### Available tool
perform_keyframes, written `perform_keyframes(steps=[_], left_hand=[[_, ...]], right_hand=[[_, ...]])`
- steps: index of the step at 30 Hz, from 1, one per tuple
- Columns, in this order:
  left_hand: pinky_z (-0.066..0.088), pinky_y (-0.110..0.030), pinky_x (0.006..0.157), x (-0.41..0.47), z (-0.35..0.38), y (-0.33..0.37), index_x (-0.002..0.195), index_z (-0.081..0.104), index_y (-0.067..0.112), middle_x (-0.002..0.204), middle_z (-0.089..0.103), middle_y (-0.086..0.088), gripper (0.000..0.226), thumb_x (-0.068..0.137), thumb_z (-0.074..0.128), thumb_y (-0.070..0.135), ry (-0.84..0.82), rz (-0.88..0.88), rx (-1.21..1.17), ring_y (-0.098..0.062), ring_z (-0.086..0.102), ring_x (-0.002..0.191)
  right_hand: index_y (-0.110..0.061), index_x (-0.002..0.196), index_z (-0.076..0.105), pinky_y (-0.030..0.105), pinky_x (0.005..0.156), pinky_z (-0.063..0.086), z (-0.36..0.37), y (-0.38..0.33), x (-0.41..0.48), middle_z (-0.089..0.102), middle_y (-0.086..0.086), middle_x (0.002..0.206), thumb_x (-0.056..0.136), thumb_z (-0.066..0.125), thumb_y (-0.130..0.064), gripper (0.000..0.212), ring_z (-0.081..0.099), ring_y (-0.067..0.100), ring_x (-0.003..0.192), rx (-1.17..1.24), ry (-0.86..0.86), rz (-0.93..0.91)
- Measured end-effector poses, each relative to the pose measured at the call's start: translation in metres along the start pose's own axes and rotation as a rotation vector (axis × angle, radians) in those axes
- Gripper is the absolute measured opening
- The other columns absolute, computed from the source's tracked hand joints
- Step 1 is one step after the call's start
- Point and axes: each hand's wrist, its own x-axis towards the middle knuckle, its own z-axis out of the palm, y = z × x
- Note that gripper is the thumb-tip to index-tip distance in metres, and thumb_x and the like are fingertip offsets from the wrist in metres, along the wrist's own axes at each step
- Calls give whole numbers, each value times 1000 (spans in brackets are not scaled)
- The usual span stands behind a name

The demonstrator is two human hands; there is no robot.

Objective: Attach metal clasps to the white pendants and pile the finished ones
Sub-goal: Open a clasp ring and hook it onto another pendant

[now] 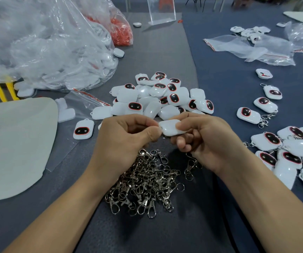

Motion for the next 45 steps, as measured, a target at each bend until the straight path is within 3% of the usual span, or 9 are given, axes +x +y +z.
perform_keyframes(steps=[5, 15, 19, 22, 27, 30, 35, 39, 45], left_hand=[[46, -15, 48, -3, 4, 5, 72, 79, 26, 67, 73, -3, 17, 61, 81, 39, -17, -46, -121, -6, 63, 55], [42, -14, 52, 0, -4, 7, 64, 74, 19, 57, 59, 3, 20, 67, 84, 36, -242, -78, -275, -5, 50, 54], [42, -17, 52, 3, -10, 9, 64, 76, 13, 56, 60, 1, 18, 71, 86, 27, -256, 9, -89, -9, 50, 54], [38, -21, 51, 4, -15, 10, 68, 75, 9, 55, 59, -2, 29, 68, 84, 36, -254, 63, 60, -11, 47, 53], [37, -17, 52, 3, -18, 13, 67, 79, 23, 54, 63, 5, 10, 68, 85, 30, -251, 104, 263, -4, 46, 53], [41, -19, 53, 1, -17, 12, 67, 79, 28, 58, 68, 2, 7, 66, 86, 30, -238, 112, 282, -3, 50, 54], [40, -22, 52, -1, -13, 12, 68, 78, 21, 58, 65, -9, 11, 65, 88, 25, -190, 168, 254, -6, 49, 54], [40, -24, 51, -2, -10, 10, 66, 77, 20, 55, 64, -5, 11, 66, 88, 23, -131, 164, 190, -8, 51, 54], [41, -12, 46, -6, 1, 12, 62, 76, 18, 56, 64, 0, 18, 53, 86, 28, -103, -86, -157, -5, 52, 46]], right_hand=[[-3, 82, 66, 20, 36, 37, 1, -2, -4, 64, 20, 61, 58, 62, -6, 25, 54, 14, 37, 29, -74, -15], [-2, 87, 66, 17, 35, 35, 5, -1, -9, 63, 16, 59, 60, 61, -6, 28, 55, 11, 37, 99, -157, 2], [-3, 84, 67, 20, 37, 34, 4, -3, -11, 65, 16, 63, 57, 63, -6, 27, 53, 14, 36, 57, -137, -19], [-8, 73, 71, 27, 55, 33, 4, -4, -12, 67, 18, 65, 56, 64, -5, 19, 52, 15, 35, 4, -110, -37], [-6, 77, 69, 29, 52, 30, 5, -3, -11, 68, 19, 66, 78, 56, 8, 20, 47, 15, 32, -88, -71, -37], [-5, 80, 70, 26, 50, 35, 4, -2, -10, 69, 19, 70, 81, 55, 8, 20, 45, 15, 32, -82, -59, -25], [-2, 81, 70, 21, 40, 38, 3, -1, -8, 66, 15, 62, 60, 62, -5, 23, 44, 12, 30, -15, -106, 18], [-3, 78, 68, 20, 38, 37, 3, 1, -5, 63, 11, 57, 58, 61, -7, 22, 45, 12, 31, 72, -100, 13], [-11, 77, 73, 21, 40, 39, 1, 0, -7, 66, 18, 64, 58, 67, -2, 21, 52, 17, 35, 25, -120, -123]])
